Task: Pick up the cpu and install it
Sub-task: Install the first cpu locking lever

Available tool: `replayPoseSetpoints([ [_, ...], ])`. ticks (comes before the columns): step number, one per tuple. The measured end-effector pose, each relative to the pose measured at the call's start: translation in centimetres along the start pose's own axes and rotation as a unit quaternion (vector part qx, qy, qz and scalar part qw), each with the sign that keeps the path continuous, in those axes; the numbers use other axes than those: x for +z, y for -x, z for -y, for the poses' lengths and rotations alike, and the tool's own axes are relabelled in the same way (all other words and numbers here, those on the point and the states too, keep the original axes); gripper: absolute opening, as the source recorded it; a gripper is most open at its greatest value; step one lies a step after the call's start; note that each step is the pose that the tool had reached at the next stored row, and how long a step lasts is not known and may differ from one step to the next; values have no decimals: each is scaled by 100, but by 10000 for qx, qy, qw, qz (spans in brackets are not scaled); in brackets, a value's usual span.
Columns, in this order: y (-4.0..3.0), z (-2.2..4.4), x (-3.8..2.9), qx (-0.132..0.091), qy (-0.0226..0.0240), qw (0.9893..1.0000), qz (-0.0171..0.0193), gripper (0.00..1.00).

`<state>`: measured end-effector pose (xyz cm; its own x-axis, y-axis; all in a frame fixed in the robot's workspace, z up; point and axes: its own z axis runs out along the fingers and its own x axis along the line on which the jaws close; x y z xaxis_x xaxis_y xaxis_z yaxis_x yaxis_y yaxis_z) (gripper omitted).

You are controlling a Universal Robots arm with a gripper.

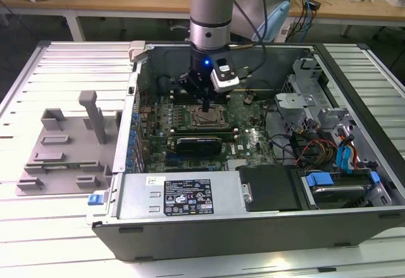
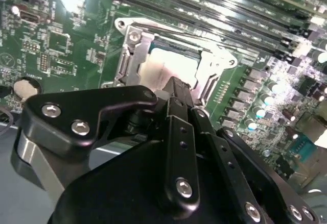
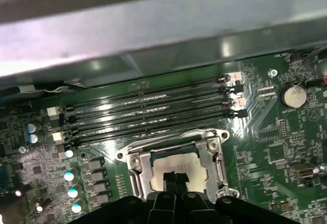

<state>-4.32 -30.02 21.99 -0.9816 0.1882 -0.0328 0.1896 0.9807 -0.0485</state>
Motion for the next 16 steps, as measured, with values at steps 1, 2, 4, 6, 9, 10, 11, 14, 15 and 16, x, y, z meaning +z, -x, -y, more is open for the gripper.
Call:
replayPoseSetpoints([
  [1, 14, -3, 0, -52, 1, 10000, 2, 11],
  [2, 22, -4, 1, -113, 4, 9999, 6, 11],
  [4, 30, -7, 4, -458, 16, 9989, 27, 11],
  [6, 32, 1, 5, -568, 22, 9984, 58, 11],
  [9, 34, 64, 8, -626, 52, 9980, 89, 11],
  [10, 31, 71, 8, -625, 62, 9980, 89, 11],
  [11, 28, 73, 8, -625, 83, 9980, 91, 11],
  [14, 31, 79, -107, -625, 86, 9980, 91, 11],
  [15, 32, 79, -120, -625, 87, 9980, 92, 11],
  [16, 32, 79, -120, -625, 87, 9980, 92, 11],
])
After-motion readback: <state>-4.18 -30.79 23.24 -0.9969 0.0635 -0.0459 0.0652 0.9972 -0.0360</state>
